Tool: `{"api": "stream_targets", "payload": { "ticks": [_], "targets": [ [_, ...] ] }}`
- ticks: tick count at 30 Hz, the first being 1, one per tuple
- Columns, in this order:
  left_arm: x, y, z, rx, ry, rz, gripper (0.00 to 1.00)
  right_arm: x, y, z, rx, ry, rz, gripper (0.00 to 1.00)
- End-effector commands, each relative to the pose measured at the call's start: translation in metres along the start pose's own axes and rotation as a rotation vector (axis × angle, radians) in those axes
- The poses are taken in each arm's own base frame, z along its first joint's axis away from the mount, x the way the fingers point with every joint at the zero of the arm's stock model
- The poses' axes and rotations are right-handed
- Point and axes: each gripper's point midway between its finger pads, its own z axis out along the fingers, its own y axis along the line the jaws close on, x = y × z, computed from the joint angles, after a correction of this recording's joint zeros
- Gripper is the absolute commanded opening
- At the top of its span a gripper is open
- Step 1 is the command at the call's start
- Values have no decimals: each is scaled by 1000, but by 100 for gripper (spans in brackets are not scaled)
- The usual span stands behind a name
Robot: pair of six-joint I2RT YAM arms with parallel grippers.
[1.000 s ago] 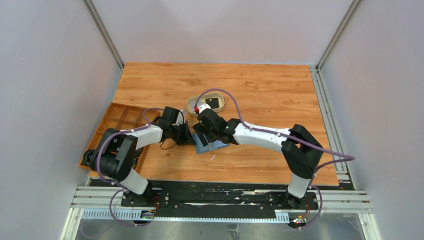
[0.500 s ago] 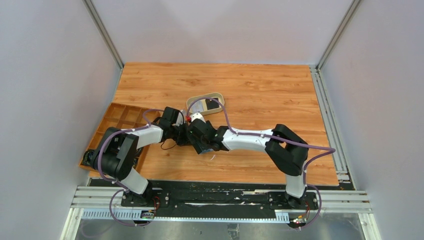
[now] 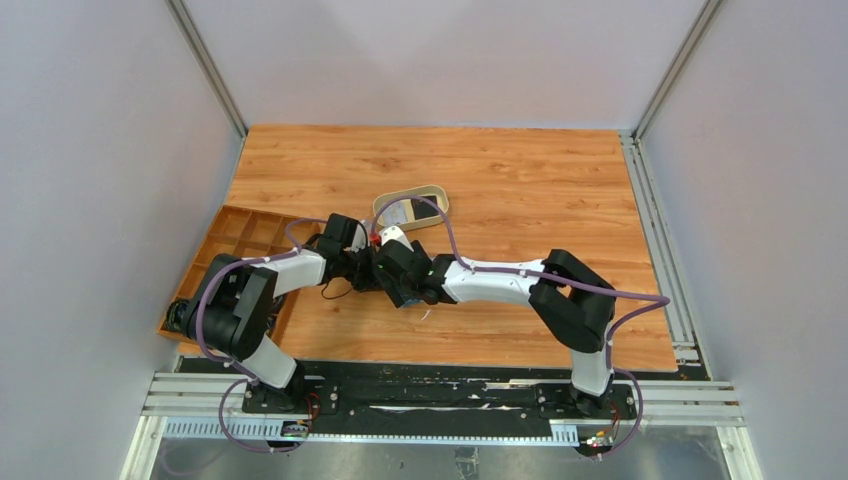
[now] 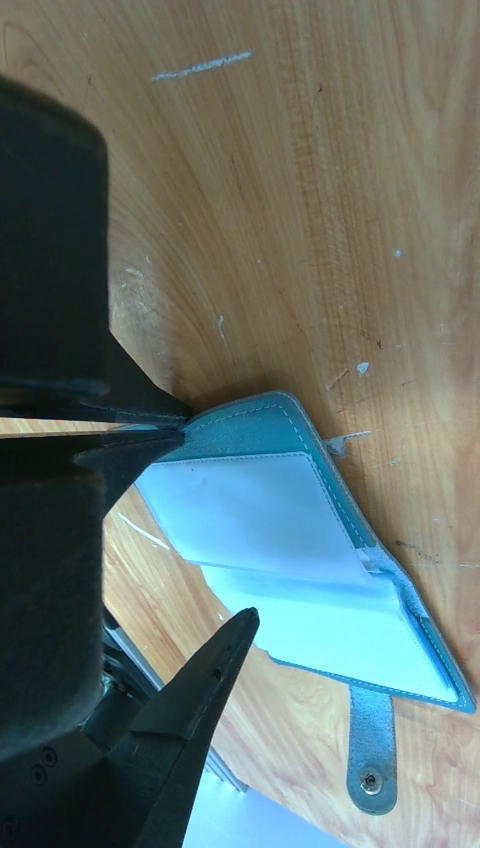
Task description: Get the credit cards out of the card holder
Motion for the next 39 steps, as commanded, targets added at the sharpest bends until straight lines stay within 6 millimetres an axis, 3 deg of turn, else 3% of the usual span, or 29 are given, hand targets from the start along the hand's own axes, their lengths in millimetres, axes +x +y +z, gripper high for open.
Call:
{"api": "stream_targets", "payload": {
  "ticks": [1,12,21,26,31,35,39],
  "targets": [
    [15,15,3,-50,53,-18,0,13,-28,12,100,33,-4,74],
    [16,15,0,-62,69,4,0,7,-94,12,221,34,48,74],
    [16,16,0,-62,75,11,0,-12,-136,2,325,6,55,74],
    [17,17,1,-64,76,10,0,-27,-152,-12,353,-25,69,74],
    [14,13,-1,-58,69,8,0,-50,-134,-38,320,-97,41,74],
    [8,6,-6,-48,50,11,0,-61,-98,-53,257,-146,3,74],
    [1,-4,-14,-36,27,19,0,-60,-59,-50,140,-152,4,74]
  ]
}}
